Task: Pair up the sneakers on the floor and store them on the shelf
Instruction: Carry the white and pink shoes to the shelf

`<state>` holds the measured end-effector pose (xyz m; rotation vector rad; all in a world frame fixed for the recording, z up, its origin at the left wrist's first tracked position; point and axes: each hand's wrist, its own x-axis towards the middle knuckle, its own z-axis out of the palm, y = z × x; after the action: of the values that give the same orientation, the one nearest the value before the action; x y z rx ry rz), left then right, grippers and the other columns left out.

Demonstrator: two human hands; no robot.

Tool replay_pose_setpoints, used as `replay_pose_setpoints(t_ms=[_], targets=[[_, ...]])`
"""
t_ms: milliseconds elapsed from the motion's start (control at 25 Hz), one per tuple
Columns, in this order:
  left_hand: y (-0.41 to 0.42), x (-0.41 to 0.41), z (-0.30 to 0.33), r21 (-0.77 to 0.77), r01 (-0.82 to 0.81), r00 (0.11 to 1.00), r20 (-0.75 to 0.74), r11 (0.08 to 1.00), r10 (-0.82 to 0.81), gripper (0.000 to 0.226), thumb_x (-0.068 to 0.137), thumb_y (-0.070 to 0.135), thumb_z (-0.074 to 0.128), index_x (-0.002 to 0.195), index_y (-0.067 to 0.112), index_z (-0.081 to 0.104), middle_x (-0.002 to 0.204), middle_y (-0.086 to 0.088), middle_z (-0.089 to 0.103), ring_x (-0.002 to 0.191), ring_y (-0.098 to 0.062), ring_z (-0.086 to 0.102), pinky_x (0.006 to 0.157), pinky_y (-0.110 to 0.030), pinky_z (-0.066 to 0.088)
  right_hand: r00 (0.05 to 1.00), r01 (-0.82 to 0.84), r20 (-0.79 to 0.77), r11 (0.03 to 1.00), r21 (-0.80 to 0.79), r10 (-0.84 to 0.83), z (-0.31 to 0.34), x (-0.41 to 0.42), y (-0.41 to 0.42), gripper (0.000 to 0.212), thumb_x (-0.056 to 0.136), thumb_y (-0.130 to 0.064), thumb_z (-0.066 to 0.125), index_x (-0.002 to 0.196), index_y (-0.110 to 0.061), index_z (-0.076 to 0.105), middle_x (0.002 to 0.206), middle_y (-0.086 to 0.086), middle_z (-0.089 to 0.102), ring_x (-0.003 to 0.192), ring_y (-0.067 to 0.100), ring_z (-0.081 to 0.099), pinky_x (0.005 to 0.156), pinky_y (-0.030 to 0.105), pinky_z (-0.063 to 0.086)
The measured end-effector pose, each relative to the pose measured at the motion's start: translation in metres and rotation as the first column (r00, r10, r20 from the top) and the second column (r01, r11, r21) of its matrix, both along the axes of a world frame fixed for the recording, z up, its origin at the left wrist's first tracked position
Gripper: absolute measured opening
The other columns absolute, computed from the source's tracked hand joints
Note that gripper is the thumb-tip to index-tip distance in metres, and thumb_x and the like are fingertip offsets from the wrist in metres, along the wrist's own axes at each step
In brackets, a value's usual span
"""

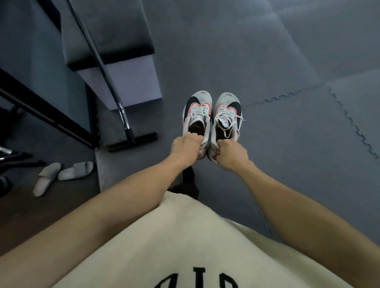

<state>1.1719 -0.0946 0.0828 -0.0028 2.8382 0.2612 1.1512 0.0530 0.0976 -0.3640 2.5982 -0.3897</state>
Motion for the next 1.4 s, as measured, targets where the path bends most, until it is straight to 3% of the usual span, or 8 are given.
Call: replay_pose_setpoints(t_ms=[240,360,560,840,1120,1400], targets=[[0.002,-0.153,-0.021,-0.001,0.052,0.998,0.024,0.999,-0.051,0.009,0.090,0.015,0.056,0.098,0.018,0.059,0.105,-0.006,0.060,0.098,-0.028,0.062,0.067,-0.034,0.040,0.997,0.071,0.013,0.997,-0.009,-0.071,-0.009,-0.143,0.005,0.011,0.086,-0.022,0.054,0.079,-0.014,0.052,0.103,0.014,0.065,0.097,0.035,0.061,0.073,0.035,0.047],[-0.003,-0.236,-0.017,-0.008,0.097,0.995,0.029,0.995,-0.097,0.009,0.090,0.015,0.057,0.098,0.017,0.059,0.104,-0.006,0.060,0.094,-0.029,0.063,0.067,-0.035,0.042,0.994,0.100,0.052,0.995,-0.017,-0.099,-0.005,-0.224,0.000,0.028,0.086,-0.027,0.055,0.065,-0.020,0.039,0.099,0.012,0.065,0.095,0.034,0.061,0.068,0.032,0.043],[-0.012,-0.363,-0.011,-0.020,0.123,0.992,0.020,0.992,-0.123,0.008,0.090,0.012,0.056,0.095,0.018,0.058,0.101,-0.006,0.060,0.091,-0.030,0.064,0.067,-0.037,0.044,0.991,0.130,0.041,0.991,-0.043,-0.128,0.003,-0.345,-0.005,0.033,0.084,-0.022,0.056,0.060,-0.023,0.033,0.091,0.010,0.062,0.092,0.034,0.061,0.067,0.033,0.043],[-0.006,-0.556,-0.018,-0.058,0.062,0.997,0.045,0.996,-0.060,0.016,0.087,0.004,0.054,0.087,0.020,0.054,0.097,-0.006,0.061,0.086,-0.030,0.064,0.062,-0.034,0.041,0.995,0.083,0.052,0.995,-0.048,-0.081,-0.009,-0.548,0.000,0.033,0.083,-0.015,0.055,0.059,-0.022,0.033,0.083,0.003,0.051,0.091,0.033,0.060,0.066,0.032,0.041],[0.011,-0.749,0.008,-0.024,-0.085,0.994,0.072,0.996,0.087,0.006,0.088,0.016,0.059,0.093,0.020,0.059,0.098,-0.005,0.062,0.089,-0.028,0.065,0.064,-0.033,0.043,0.996,-0.065,0.062,0.997,-0.039,0.068,0.007,-0.768,0.014,0.022,0.085,-0.021,0.056,0.067,-0.018,0.045,0.083,0.003,0.054,0.086,0.030,0.060,0.065,0.032,0.042],[-0.011,-0.937,-0.001,0.009,-0.192,0.977,0.097,0.981,0.191,0.007,0.086,0.017,0.063,0.086,0.020,0.056,0.096,-0.006,0.064,0.087,-0.030,0.065,0.067,-0.034,0.047,0.989,-0.146,0.035,0.989,-0.026,0.147,-0.004,-0.967,-0.012,0.014,0.086,-0.017,0.055,0.075,-0.015,0.046,0.086,0.005,0.053,0.085,0.031,0.057,0.066,0.031,0.040]])
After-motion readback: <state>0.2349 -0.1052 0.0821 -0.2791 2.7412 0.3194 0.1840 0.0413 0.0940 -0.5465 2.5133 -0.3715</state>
